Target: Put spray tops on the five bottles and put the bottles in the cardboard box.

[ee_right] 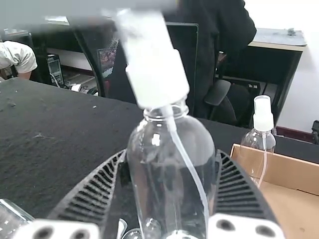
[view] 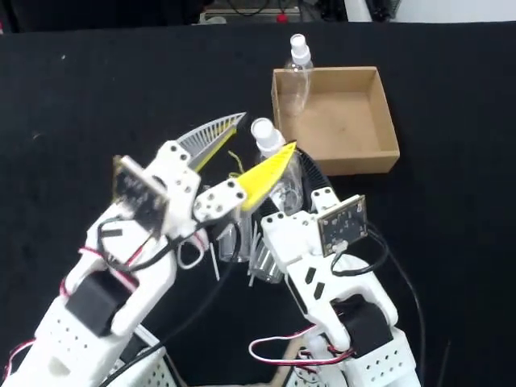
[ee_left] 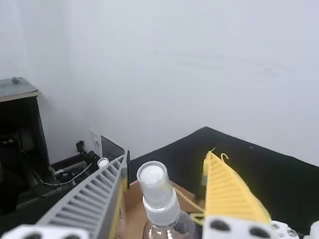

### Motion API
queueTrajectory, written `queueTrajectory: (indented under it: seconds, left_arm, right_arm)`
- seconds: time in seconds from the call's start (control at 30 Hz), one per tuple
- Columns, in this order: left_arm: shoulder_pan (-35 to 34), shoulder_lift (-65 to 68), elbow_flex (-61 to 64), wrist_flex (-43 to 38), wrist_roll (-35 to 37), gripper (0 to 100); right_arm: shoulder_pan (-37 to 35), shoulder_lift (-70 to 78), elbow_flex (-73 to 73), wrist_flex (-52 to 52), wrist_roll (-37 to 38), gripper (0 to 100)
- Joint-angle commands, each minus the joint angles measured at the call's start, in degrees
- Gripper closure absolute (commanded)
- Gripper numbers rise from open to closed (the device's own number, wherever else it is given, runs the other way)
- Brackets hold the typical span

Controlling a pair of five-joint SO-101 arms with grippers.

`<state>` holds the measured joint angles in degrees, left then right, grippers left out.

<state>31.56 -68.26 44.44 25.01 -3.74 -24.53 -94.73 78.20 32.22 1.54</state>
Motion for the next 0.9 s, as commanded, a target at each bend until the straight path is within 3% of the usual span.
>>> queueTrajectory:
  seconds: [0.0,0.17,0.33,0.43,0.57,0.67,0.87]
  left_arm:
    - [-0.48,-3.69,-0.84,-1.32,0.18,76]
    - [-2.59,-4.13,-4.0,-2.11,-0.35,76]
    - [-15.78,-4.13,-5.14,-0.26,0.09,76]
    - [-24.66,-4.22,-0.92,4.4,0.09,76]
    - [-31.16,-4.22,8.04,6.59,0.18,76]
    - [-32.4,-4.22,14.64,6.59,0.18,76]
    - [-28.53,-4.22,25.01,1.85,0.18,76]
  right_arm:
    - [-0.35,-0.92,-0.22,-2.02,-0.53,79.8]
    - [-0.35,-0.92,-0.22,-1.85,-0.53,79.8]
    - [5.45,-0.92,-2.15,0.35,-0.53,83.8]
    - [11.25,-0.92,-6.2,2.9,-0.62,89.7]
    - [14.77,-0.4,-10.51,5.1,-0.53,89.9]
    - [15.74,-0.31,-12.7,5.01,-0.18,89.9]
    - [19.78,7.34,-21.05,1.49,-0.18,89.9]
